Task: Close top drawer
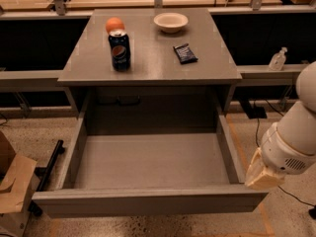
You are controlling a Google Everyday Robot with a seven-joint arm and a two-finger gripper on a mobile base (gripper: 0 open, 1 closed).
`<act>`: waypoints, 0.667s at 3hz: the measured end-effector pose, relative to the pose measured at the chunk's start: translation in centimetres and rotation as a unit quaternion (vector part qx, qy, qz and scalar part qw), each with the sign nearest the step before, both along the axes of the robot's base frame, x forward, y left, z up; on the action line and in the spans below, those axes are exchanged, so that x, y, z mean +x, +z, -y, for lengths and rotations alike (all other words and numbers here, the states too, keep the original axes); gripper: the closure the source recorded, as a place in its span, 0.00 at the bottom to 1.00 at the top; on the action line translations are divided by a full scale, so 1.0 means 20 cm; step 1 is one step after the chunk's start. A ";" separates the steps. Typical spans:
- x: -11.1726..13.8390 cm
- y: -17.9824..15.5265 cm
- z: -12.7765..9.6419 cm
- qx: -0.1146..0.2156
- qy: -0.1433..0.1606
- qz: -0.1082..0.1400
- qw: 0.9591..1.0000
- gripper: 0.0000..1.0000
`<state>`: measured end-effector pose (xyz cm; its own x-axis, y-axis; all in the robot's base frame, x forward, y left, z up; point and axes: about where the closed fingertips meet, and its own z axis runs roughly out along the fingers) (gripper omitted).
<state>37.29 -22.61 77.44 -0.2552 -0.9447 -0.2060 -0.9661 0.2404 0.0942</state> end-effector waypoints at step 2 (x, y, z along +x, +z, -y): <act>-0.15 -0.48 0.01 0.008 -0.019 -0.090 0.996 1.00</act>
Offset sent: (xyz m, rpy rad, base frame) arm -0.0517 -0.0019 -0.1529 0.0261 0.3024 -0.0685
